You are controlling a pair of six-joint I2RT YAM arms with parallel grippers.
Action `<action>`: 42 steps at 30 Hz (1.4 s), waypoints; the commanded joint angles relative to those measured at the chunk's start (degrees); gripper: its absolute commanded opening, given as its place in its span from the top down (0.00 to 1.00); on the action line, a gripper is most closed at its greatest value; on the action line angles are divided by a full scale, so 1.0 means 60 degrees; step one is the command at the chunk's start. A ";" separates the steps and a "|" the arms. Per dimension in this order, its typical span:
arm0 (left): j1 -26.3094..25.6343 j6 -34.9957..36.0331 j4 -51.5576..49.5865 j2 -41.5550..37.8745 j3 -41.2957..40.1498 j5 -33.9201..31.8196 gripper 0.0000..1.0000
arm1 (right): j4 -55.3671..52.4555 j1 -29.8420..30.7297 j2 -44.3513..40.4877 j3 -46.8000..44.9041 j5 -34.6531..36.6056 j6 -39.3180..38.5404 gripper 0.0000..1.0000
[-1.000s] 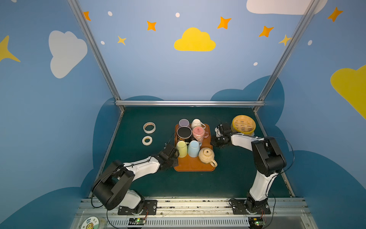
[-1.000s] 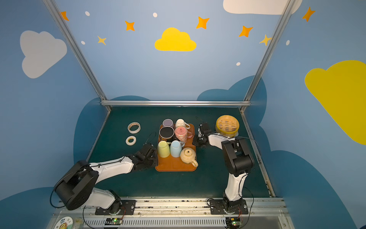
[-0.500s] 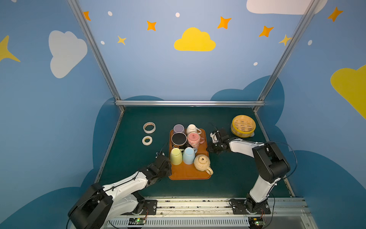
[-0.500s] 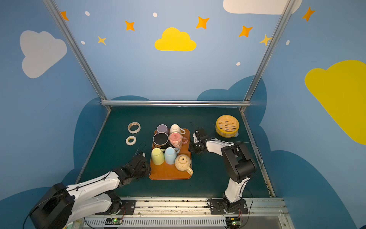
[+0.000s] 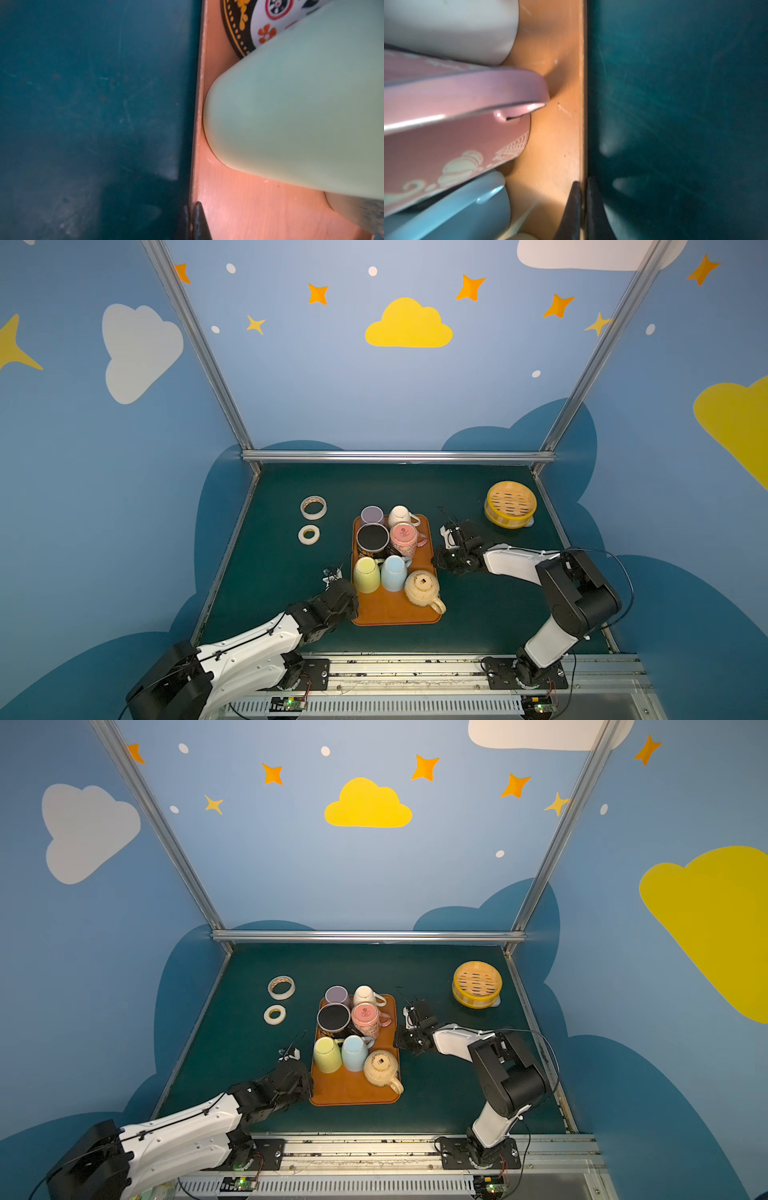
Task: Turn the mug right side up
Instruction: Move the tray to the center of the table.
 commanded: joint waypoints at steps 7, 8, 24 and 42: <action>-0.0526 -0.1084 -0.1389 -0.0743 -0.0461 -0.0071 0.96 | -0.1593 0.0599 -0.1221 -0.1571 -0.0419 0.0568 1.00; -0.0526 -0.1087 -0.1379 -0.0765 -0.0461 -0.0085 0.96 | -0.1593 0.0633 -0.1300 -0.1638 -0.0417 0.0604 1.00; -0.0504 -0.0667 -0.2616 -0.1551 0.0432 -0.1457 0.64 | -0.3298 0.0334 -0.1683 -0.0261 0.1109 -0.0377 0.72; 0.0601 0.1387 -0.4593 -0.2839 0.3175 -0.0982 0.16 | -0.4836 -0.0063 -0.3446 0.2102 -0.0416 -0.4675 0.51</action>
